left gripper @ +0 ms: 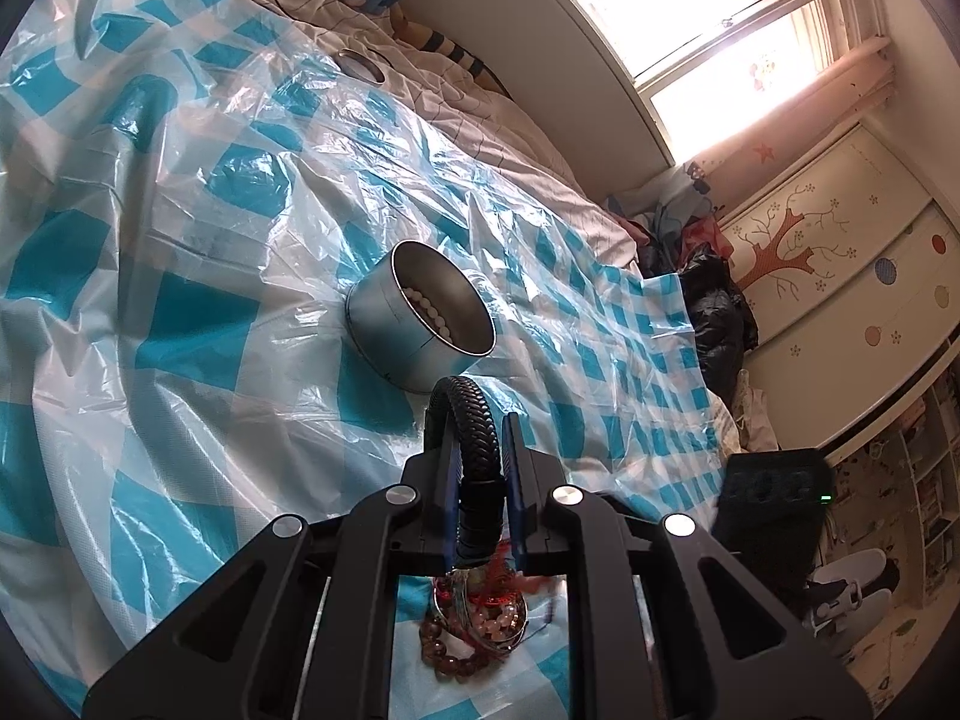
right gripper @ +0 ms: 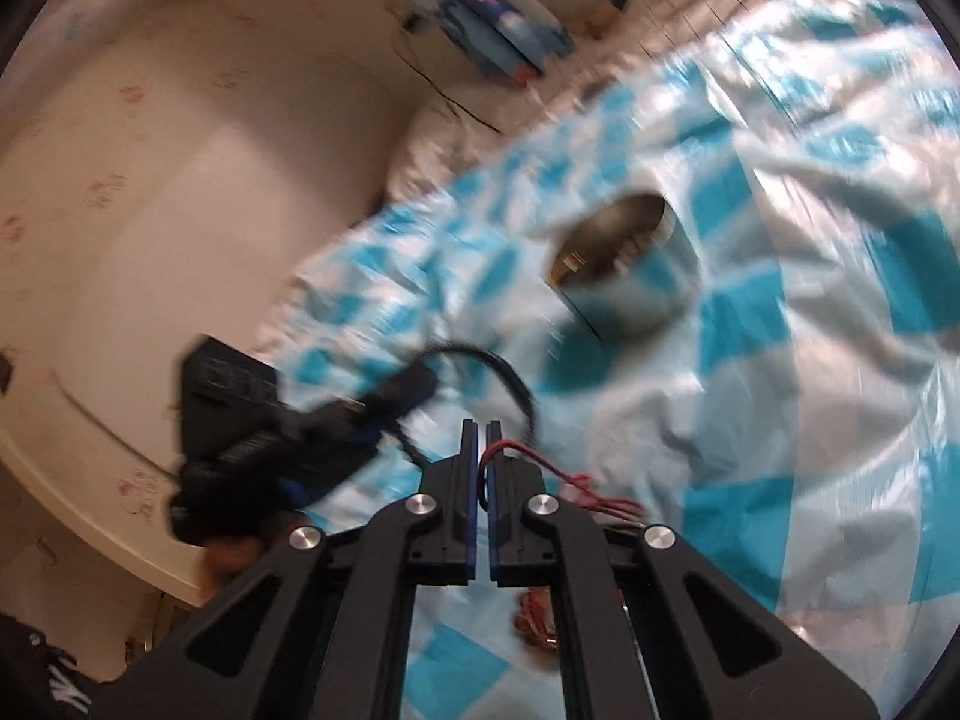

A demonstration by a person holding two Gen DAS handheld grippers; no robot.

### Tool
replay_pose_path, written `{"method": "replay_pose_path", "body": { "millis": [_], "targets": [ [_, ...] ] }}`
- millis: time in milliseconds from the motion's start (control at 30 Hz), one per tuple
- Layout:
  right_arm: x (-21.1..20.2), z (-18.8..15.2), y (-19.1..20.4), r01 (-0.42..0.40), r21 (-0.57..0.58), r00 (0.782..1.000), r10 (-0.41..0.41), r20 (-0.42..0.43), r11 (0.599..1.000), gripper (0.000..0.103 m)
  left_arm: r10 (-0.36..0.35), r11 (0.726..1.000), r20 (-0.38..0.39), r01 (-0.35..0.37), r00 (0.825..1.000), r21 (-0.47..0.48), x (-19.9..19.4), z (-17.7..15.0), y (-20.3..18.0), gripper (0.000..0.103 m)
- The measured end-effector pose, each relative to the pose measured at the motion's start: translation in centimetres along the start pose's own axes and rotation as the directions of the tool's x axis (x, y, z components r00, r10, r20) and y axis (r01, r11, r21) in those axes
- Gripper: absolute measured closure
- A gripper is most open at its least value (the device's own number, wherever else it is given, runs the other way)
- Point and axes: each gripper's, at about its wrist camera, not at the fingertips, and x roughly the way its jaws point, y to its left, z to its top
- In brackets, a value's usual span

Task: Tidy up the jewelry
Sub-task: 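Carry the black bracelet over the silver tin and open the left tool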

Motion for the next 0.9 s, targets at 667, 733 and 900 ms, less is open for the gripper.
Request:
{"method": "replay_pose_path", "body": {
  "millis": [667,733,900],
  "targets": [
    [0.5,1.3,0.7,0.006,-0.011,1.000,-0.007,-0.022,1.000,0.100,0.006,0.994,-0.005,-0.006,1.000,0.110,0.6,-0.3,-2.4,0.091],
    [0.4,1.9,0.4,0.017,-0.005,1.000,-0.017,-0.017,1.000,0.100,0.001,0.993,-0.006,-0.001,1.000,0.117,0.7,0.0,-2.7,0.091],
    [0.4,4.2,-0.1,0.017,-0.002,1.000,-0.017,0.002,1.000,0.100,-0.020,0.992,0.019,0.017,1.000,0.128,0.8,1.6,-3.1,0.091]
  ]
}}
